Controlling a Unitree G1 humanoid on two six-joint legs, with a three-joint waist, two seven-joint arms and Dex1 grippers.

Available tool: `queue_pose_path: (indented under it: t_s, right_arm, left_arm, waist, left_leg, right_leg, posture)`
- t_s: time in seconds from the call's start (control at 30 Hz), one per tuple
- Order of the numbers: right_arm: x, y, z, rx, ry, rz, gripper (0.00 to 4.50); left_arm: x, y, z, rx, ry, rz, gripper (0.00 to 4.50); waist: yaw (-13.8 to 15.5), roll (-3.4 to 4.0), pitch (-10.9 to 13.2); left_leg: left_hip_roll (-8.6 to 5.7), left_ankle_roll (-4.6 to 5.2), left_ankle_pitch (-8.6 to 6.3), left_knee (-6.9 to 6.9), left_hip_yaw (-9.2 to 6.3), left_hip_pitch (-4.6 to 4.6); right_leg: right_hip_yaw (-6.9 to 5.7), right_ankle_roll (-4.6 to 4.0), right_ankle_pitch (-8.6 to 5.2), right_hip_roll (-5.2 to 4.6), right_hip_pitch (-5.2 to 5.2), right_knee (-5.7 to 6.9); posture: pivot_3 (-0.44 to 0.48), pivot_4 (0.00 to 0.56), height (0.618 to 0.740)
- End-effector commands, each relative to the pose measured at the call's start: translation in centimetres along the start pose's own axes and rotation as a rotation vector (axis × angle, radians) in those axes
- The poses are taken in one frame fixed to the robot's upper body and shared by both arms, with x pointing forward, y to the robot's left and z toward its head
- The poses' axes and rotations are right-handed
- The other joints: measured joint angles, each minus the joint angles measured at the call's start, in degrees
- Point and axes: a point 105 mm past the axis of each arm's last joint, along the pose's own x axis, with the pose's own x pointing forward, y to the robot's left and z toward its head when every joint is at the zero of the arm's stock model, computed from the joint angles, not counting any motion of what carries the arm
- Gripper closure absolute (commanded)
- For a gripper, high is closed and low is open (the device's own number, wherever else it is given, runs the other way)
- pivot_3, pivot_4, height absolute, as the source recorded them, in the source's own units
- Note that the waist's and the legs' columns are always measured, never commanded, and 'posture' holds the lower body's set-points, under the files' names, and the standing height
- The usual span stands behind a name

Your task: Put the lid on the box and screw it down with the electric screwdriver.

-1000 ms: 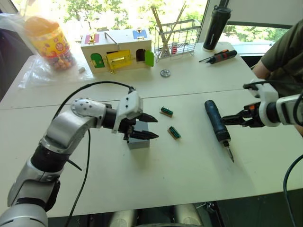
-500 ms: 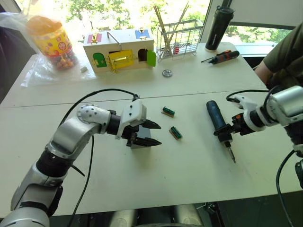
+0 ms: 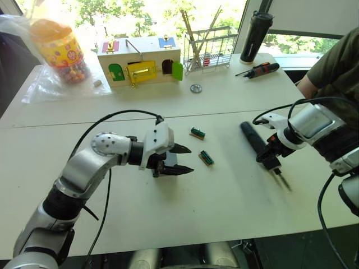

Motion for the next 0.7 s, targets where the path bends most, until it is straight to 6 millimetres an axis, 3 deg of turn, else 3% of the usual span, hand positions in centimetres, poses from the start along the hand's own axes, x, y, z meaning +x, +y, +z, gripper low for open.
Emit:
queue_pose_path:
  t_s: [0.03, 0.2, 0.33, 0.4, 0.47, 0.53, 0.7]
  right_arm:
    - [2.9, 1.6, -1.3, -0.023, 0.087, 0.105, 2.70]
    - [3.3, 0.6, -2.8, -0.015, 0.111, 0.085, 2.70]
    - [1.5, -0.6, 0.0, 0.044, -0.028, 0.042, 2.70]
    - [-1.5, -0.7, 3.4, 0.131, -0.199, 0.071, 2.70]
    - [-5.0, -0.4, 6.2, 0.210, -0.363, 0.120, 2.70]
    - [-7.6, 0.1, 7.8, 0.251, -0.473, 0.168, 2.70]
    - [-14.6, 2.9, 11.4, 0.193, -0.868, 0.316, 2.70]
  left_arm:
    - [-0.4, 0.1, 0.7, 0.022, -0.027, 0.031, 1.83]
    - [-0.6, 0.5, 0.6, 0.017, -0.025, 0.058, 1.83]
    - [-1.6, 1.1, 0.6, 0.003, -0.021, 0.081, 1.83]
    - [-2.7, 1.8, 0.6, -0.008, -0.016, 0.111, 1.83]
    - [-3.8, 2.5, 0.6, -0.022, -0.013, 0.142, 1.83]
    - [-4.7, 3.0, 0.4, -0.040, -0.012, 0.158, 1.83]
    - [-6.2, 4.1, 0.0, -0.083, -0.012, 0.188, 1.83]
  waist:
    - [0.0, -0.14, -0.1]
    - [0.4, -0.56, -0.4]
    - [0.2, -0.83, -0.5]
    - [-0.2, -0.81, -0.5]
    - [-1.0, -0.27, -0.2]
    - [-1.3, 0.46, 0.2]
    - [-1.4, 0.51, 0.3]
  left_leg:
    - [0.00, 0.00, 0.00, 0.00, -0.02, 0.00]
    - [-0.01, -0.01, 0.00, 0.01, -0.11, 0.06]
    - [-0.03, -0.01, 0.00, 0.05, -0.15, 0.15]
    - [-0.02, -0.02, 0.00, 0.06, -0.13, 0.16]
    - [-0.03, -0.04, 0.01, 0.04, 0.06, 0.11]
    - [-0.07, -0.05, 0.03, -0.01, 0.14, -0.02]
    - [-0.03, -0.23, 0.14, -0.12, -0.10, -0.76]
  right_leg:
    - [0.00, 0.00, 0.00, 0.00, 0.01, 0.00]
    - [-0.04, 0.00, 0.00, -0.01, 0.15, -0.05]
    - [-0.07, -0.01, 0.00, -0.02, 0.33, -0.15]
    - [-0.06, -0.02, 0.01, -0.01, 0.33, -0.14]
    - [0.10, -0.03, 0.02, -0.01, 0.15, -0.06]
    - [0.15, -0.03, 0.02, -0.09, -0.11, 0.06]
    - [-0.10, -0.03, 0.01, -0.12, -1.06, 0.24]
  posture:
    - [0.000, 0.150, 0.740]
    - [0.000, 0.150, 0.740]
    - [0.000, 0.150, 0.740]
    - [0.000, 0.150, 0.740]
    - [0.000, 0.150, 0.740]
    - [0.000, 0.150, 0.740]
    - [0.000, 0.150, 0.740]
